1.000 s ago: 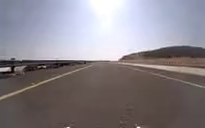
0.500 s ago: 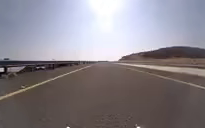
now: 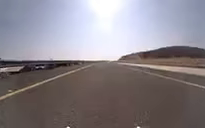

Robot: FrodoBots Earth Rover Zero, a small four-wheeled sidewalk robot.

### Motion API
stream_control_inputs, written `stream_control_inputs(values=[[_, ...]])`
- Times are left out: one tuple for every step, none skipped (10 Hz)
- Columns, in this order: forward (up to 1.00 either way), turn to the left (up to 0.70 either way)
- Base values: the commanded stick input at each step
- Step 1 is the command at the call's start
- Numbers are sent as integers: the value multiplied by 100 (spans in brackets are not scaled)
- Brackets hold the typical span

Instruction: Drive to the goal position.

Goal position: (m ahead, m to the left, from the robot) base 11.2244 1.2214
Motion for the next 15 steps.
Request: stream_control_inputs(values=[[70,0],[70,0],[70,0],[70,0],[70,0],[70,0],[70,0],[70,0],[70,0],[70,0],[70,0],[70,0],[70,0],[70,0],[70,0]])
